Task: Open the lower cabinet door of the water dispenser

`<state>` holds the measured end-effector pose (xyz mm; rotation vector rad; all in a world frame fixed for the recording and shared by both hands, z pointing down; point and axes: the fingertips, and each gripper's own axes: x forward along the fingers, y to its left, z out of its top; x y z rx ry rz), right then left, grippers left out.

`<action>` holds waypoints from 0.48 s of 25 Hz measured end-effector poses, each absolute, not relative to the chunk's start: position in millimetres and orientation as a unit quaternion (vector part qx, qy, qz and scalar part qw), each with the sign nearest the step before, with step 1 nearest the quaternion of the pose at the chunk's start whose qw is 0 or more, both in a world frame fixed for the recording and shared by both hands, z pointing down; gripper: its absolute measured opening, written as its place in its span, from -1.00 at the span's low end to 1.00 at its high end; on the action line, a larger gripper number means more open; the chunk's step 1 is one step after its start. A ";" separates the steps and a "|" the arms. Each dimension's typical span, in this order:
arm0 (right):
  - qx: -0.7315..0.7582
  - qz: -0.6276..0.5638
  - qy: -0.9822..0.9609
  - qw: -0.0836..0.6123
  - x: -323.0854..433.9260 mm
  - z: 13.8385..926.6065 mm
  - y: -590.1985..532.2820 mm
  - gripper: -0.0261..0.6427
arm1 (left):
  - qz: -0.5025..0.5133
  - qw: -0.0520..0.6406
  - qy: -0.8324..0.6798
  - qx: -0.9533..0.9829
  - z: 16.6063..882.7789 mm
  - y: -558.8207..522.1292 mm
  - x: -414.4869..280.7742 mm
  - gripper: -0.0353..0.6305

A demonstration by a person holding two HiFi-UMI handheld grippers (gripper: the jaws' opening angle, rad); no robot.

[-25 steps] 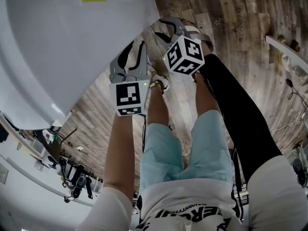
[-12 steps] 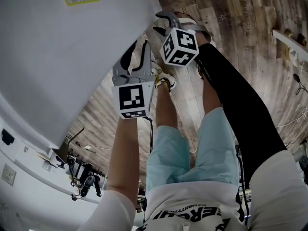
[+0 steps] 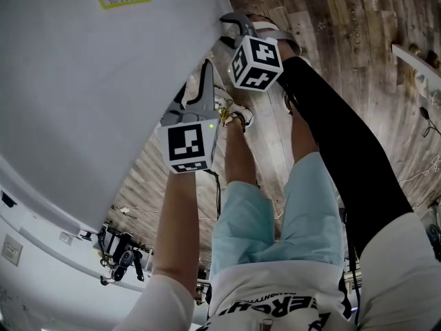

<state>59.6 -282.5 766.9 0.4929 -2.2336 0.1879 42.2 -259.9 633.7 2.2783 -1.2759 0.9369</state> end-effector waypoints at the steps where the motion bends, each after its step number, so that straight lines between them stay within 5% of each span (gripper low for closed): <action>1: 0.196 0.075 -0.887 0.411 59.8 767.0 -282.3 -0.41 | 0.331 0.183 -0.453 0.807 633.6 -260.2 42.3 -0.44; 12: 0.191 0.078 -0.880 0.427 59.3 775.0 -281.9 -0.40 | 0.340 0.195 -0.451 0.802 635.5 -254.1 37.3 -0.44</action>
